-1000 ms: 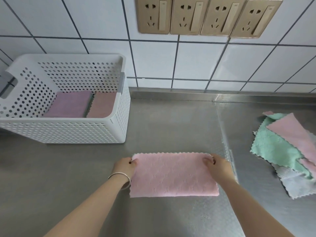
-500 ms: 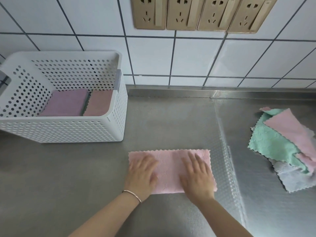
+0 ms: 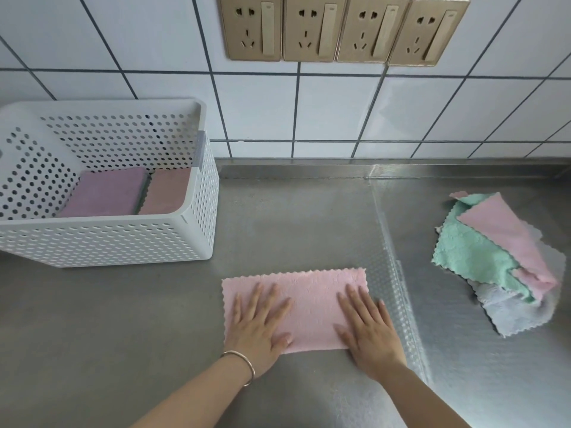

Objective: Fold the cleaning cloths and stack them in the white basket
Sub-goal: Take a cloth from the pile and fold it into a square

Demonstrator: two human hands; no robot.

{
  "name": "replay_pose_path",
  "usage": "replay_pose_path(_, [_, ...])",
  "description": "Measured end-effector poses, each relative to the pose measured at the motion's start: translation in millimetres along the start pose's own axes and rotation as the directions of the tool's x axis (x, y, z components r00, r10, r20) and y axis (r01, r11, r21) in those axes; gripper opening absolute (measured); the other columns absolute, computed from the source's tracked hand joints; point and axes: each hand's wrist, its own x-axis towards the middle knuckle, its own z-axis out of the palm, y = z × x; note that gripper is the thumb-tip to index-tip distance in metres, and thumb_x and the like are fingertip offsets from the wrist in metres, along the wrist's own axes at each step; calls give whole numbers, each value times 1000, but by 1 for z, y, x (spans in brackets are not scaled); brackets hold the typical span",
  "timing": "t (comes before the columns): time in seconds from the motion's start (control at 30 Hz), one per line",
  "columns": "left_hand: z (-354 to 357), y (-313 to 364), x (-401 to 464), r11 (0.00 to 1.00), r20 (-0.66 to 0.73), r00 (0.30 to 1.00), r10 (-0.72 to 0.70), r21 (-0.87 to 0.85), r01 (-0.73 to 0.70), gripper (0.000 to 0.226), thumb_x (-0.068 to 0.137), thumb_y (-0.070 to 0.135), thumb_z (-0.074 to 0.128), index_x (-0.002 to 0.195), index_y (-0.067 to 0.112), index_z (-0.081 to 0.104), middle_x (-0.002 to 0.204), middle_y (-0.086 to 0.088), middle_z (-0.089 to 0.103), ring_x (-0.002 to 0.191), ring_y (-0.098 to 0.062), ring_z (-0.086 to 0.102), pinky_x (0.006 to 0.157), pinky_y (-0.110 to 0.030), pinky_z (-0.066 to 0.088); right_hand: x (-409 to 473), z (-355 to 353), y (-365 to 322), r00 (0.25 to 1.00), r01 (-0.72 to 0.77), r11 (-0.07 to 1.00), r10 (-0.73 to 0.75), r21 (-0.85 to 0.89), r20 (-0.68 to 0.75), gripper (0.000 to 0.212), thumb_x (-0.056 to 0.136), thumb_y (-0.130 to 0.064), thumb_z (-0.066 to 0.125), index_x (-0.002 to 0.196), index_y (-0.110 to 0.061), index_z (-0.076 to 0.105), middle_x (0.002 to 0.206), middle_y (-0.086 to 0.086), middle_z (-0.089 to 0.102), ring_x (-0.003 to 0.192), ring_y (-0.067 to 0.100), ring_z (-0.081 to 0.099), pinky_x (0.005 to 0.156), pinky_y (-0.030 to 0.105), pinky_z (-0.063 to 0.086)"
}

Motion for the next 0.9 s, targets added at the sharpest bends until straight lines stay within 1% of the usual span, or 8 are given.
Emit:
replay_pose_path(0.1, [-1, 1, 1, 1000, 39, 999, 0, -1, 0, 69, 75, 64, 38, 138, 36, 35, 155, 3, 18, 145, -25, 1, 104, -56, 17, 3, -4, -3, 998, 8, 997, -4, 77, -58, 55, 93, -48, 27, 143, -25, 34, 148, -3, 35, 139, 17, 22, 111, 34, 10])
replay_pose_path(0.2, [-16, 14, 7, 1000, 38, 999, -2, -4, 2, 64, 77, 59, 33, 133, 30, 45, 148, -4, 37, 142, -29, 13, 105, -61, 23, 10, -16, -8, 983, 42, 982, -7, 185, -185, 46, 77, -37, 49, 115, -16, 62, 124, 3, 60, 114, 21, 56, 95, 31, 39])
replay_pose_path(0.3, [-33, 33, 14, 993, 9, 994, 108, 38, -108, 62, 88, 52, 18, 146, 30, 23, 156, -4, -1, 141, -25, -19, 110, -58, -3, 17, -27, -13, 971, -88, 947, 151, 310, -186, 47, 68, -16, 69, 114, -10, 60, 118, 6, 58, 104, 27, 59, 81, 37, 52])
replay_pose_path(0.37, [-39, 39, 16, 991, 79, 989, 128, 24, -130, 62, 93, 53, 16, 148, 31, -2, 144, 0, -33, 136, -28, -33, 107, -55, -18, 19, -33, -16, 924, -286, 811, 374, 510, -77, 52, 75, -11, 64, 125, -10, 49, 124, 7, 48, 110, 26, 51, 89, 39, 48])
replay_pose_path(0.5, [-33, 36, 19, 993, 187, 976, 111, 29, -119, 66, 92, 58, 21, 144, 38, -15, 142, -1, -43, 133, -31, -38, 109, -59, -19, 24, -47, -11, 812, -492, 524, 565, 695, 148, 52, 81, -11, 57, 130, -10, 41, 124, 7, 45, 104, 21, 48, 86, 35, 42])
replay_pose_path(0.7, [-39, 37, 25, 995, 265, 959, 96, -65, -82, 66, 90, 57, 30, 145, 41, -4, 148, 4, -34, 138, -26, -31, 113, -55, -12, 20, -63, -11, 761, -649, 555, 475, 521, 442, 10, 78, -20, 51, 70, -18, 45, 69, -2, 48, 63, 15, 45, 53, 24, 33])
replay_pose_path(0.77, [-49, 37, 28, 991, 222, 972, 84, -124, -57, 60, 91, 53, 31, 146, 37, 10, 156, 4, -17, 143, -22, -18, 117, -49, -4, 18, -69, -14, 797, -604, 644, 477, 469, 371, 8, 76, -17, 49, 70, -19, 45, 70, -3, 47, 67, 16, 48, 56, 24, 35])
replay_pose_path(0.9, [-81, 40, 25, 804, 20, 998, -59, -591, 59, 47, 95, 42, 41, 139, 26, 39, 149, 9, 33, 139, -10, 26, 116, -26, 18, 9, -75, -44, 914, -179, 927, 281, 330, -292, 18, 59, -6, 51, 74, -12, 60, 62, -1, 54, 60, 24, 59, 54, 32, 45])
